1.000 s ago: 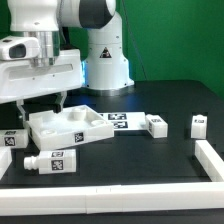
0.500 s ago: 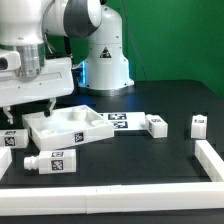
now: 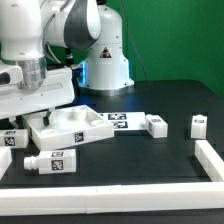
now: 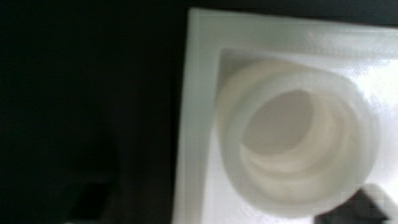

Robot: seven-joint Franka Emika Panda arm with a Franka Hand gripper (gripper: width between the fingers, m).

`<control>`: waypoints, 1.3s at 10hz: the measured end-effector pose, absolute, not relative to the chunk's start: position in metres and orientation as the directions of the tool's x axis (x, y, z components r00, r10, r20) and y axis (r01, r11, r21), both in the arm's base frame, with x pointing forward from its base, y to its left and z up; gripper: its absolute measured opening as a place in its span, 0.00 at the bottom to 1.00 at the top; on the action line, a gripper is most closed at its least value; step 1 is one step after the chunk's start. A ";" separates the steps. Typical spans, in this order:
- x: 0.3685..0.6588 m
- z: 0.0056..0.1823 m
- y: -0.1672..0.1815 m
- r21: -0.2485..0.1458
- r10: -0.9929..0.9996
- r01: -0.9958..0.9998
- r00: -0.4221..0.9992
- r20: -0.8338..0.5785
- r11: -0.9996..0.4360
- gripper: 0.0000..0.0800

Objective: Assemble one leg

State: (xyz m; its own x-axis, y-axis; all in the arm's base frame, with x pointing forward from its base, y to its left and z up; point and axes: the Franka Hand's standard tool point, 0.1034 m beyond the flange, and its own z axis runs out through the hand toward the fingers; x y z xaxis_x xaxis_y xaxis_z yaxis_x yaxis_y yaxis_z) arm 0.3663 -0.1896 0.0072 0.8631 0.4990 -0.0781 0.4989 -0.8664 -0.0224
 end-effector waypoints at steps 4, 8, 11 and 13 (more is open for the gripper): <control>0.366 0.007 -0.189 -0.023 0.499 0.499 0.863 -0.078 -0.866 0.13; 0.366 0.007 -0.189 -0.024 0.503 0.503 0.861 -0.079 -0.864 0.07; 0.395 0.055 -0.163 -0.126 0.229 0.206 0.949 -0.215 -0.970 0.07; 0.427 0.079 -0.149 -0.116 0.160 0.138 0.964 -0.211 -0.984 0.07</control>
Offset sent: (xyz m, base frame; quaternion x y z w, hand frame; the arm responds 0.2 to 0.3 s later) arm 0.0000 0.0000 0.0000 0.0000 0.0000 0.0000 1.0000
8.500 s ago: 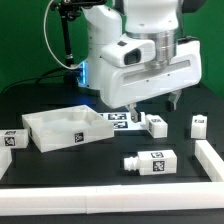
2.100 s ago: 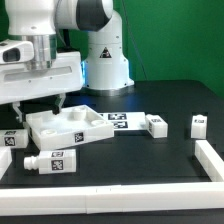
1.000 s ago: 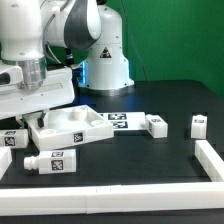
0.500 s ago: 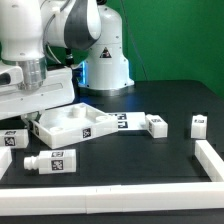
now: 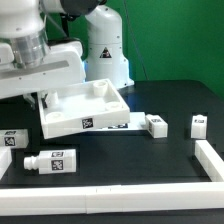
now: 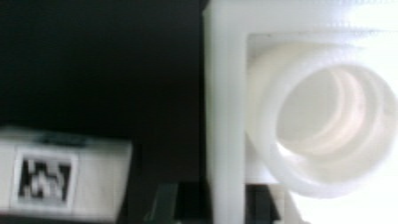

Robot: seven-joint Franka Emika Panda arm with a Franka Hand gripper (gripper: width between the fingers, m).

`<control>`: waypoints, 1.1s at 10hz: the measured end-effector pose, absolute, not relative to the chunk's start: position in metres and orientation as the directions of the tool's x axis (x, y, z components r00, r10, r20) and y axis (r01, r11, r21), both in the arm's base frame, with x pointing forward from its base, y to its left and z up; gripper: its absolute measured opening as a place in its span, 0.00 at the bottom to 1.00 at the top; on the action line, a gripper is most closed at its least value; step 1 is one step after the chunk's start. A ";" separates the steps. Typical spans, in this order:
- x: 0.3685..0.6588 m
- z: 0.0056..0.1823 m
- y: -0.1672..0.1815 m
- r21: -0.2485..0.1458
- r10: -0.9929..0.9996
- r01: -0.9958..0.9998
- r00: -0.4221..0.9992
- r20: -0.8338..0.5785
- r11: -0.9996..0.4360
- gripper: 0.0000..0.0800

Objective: Assemble one leg

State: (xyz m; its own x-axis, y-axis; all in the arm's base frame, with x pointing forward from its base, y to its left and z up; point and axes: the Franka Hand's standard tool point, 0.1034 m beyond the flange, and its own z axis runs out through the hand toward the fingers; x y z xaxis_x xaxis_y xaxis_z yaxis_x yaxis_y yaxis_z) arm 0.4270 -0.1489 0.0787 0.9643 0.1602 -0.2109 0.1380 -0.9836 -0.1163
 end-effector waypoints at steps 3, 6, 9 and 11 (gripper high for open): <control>0.482 0.076 -0.084 -0.059 0.019 0.007 0.979 -0.202 -0.998 0.07; 0.542 0.051 -0.048 -0.031 0.029 0.023 0.979 -0.204 -0.999 0.07; 0.547 0.031 -0.055 -0.022 0.013 0.009 0.979 -0.203 -1.000 0.07; 0.547 0.031 -0.052 -0.023 0.020 0.016 0.979 -0.203 -1.000 0.07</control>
Offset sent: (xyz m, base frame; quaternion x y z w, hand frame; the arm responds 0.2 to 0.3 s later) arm 0.0867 0.0569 -0.0132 -0.0649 -0.0203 0.0487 0.9965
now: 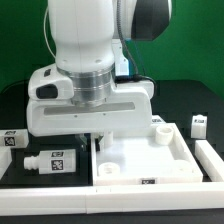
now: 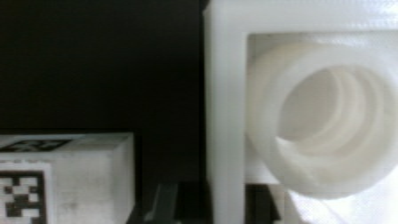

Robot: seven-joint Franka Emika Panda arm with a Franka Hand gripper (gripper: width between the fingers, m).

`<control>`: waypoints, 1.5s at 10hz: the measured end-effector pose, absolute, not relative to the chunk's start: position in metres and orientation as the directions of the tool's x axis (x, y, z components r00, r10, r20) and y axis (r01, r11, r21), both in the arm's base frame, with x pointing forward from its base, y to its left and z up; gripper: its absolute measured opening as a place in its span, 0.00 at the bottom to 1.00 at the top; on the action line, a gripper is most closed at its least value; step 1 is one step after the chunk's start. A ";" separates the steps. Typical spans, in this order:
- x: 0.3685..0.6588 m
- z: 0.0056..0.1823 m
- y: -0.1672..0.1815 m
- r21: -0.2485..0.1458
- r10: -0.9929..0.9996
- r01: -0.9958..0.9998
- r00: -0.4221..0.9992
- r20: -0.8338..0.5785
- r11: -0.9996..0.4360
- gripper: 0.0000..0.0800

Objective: Assemble one leg

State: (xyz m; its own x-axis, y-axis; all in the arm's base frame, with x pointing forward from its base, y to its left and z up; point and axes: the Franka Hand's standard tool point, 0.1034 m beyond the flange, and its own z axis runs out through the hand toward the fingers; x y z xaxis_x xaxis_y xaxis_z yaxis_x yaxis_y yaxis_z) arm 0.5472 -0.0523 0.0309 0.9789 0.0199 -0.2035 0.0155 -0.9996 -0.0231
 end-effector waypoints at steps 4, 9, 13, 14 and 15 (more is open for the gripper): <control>0.548 0.021 -0.046 -0.018 0.008 0.005 0.980 -0.198 -1.000 0.07; 0.554 0.008 -0.021 -0.010 -0.006 -0.009 0.973 -0.229 -1.000 0.07; 0.554 0.009 -0.020 0.003 -0.033 -0.033 0.969 -0.244 -0.999 0.17; 0.554 0.009 -0.020 0.003 -0.033 -0.033 0.969 -0.244 -0.999 0.17; 0.551 0.012 -0.019 0.001 -0.037 -0.038 0.966 -0.257 -0.999 0.40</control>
Offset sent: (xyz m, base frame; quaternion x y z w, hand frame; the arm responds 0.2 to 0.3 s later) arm -0.0025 0.0104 -0.0266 0.0073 0.0315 0.0150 0.9994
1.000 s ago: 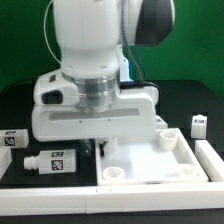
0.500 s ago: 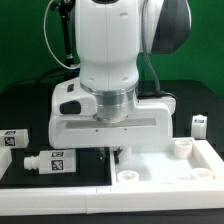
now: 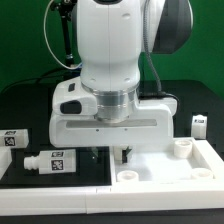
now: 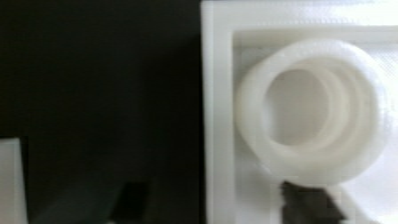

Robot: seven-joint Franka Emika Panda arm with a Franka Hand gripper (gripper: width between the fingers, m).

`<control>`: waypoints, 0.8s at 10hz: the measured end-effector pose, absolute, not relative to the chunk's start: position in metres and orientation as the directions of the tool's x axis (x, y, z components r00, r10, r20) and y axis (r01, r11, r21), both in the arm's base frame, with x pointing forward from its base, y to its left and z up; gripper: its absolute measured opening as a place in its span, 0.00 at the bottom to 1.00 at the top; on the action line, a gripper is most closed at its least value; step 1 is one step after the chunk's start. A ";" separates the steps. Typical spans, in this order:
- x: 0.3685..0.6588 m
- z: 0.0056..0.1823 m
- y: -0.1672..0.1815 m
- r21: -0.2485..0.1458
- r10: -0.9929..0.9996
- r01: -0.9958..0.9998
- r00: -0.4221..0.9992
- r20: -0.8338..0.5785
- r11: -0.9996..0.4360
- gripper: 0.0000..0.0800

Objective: Assemble one leg

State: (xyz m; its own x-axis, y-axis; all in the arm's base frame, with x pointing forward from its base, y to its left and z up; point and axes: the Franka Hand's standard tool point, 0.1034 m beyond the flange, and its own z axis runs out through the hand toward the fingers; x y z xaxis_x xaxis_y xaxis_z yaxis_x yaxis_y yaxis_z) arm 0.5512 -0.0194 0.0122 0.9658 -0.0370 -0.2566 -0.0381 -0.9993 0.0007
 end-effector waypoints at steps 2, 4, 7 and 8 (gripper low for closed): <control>0.540 0.042 -0.009 -0.020 -0.108 -0.120 0.947 -0.302 -0.993 0.75; 0.528 0.062 0.008 -0.048 -0.127 -0.149 0.944 -0.306 -0.988 0.80; 0.522 0.070 0.025 -0.048 -0.250 -0.278 0.916 -0.313 -0.959 0.81; 0.521 0.070 0.025 -0.046 -0.250 -0.279 0.911 -0.327 -0.959 0.81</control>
Offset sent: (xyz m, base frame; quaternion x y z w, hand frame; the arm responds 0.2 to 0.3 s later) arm -0.0349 0.0437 0.0423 0.0686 -0.0422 0.0585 0.9950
